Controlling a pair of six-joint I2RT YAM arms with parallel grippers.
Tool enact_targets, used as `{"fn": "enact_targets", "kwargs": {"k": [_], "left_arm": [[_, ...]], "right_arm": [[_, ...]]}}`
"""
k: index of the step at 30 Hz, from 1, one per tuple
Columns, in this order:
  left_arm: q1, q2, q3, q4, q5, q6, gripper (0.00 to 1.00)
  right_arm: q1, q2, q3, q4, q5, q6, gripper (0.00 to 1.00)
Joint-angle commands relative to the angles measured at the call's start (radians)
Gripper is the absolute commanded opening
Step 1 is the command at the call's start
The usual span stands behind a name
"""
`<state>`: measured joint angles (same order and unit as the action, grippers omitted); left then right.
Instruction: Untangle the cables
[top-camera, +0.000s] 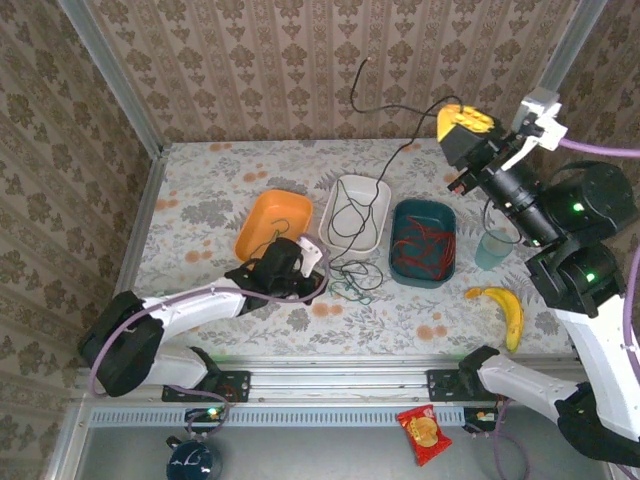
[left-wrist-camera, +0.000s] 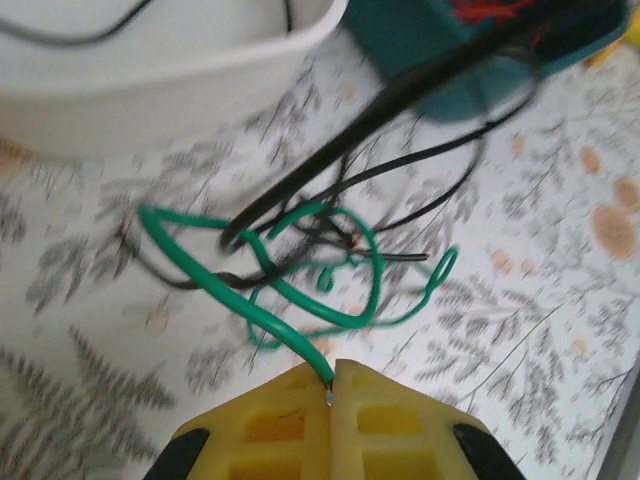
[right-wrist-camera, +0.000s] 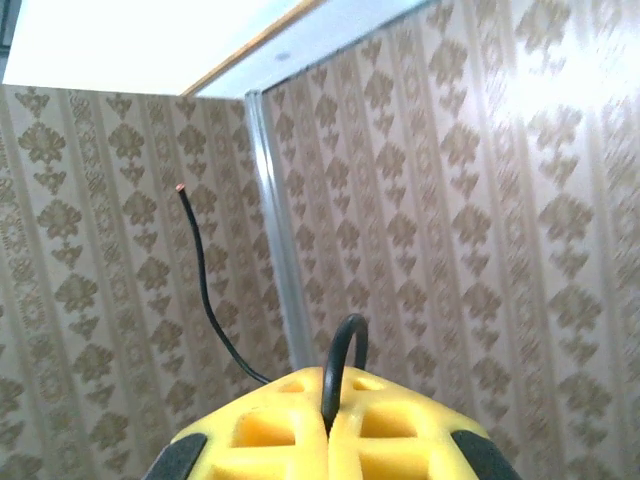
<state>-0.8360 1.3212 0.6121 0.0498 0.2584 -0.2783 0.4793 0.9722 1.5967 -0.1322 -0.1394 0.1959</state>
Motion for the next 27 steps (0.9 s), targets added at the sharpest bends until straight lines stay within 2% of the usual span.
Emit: {"fn": "enact_targets", "kwargs": {"k": [1,10,17,24,27], "left_arm": [[0.005,-0.008,-0.037,-0.105,-0.098,-0.049,0.00],[0.003,0.114,-0.065,-0.131,-0.211,-0.126,0.00],[-0.009,0.186,-0.078,-0.113,-0.240,-0.170,0.00],[-0.021,0.212,-0.100,-0.081,-0.242,-0.208,0.00],[-0.021,0.202,-0.109,-0.071,-0.230,-0.208,0.00]], "right_arm": [[-0.005,-0.003,0.045,0.160,0.070,-0.123,0.00],[-0.005,0.180,0.281,0.320,-0.014,-0.158,0.00],[-0.005,0.356,0.579,0.383,0.004,-0.263,0.00],[-0.005,0.529,0.955,0.388,0.077,-0.447,0.00],[-0.005,0.583,1.083,0.289,0.105,-0.483,0.00]]}}
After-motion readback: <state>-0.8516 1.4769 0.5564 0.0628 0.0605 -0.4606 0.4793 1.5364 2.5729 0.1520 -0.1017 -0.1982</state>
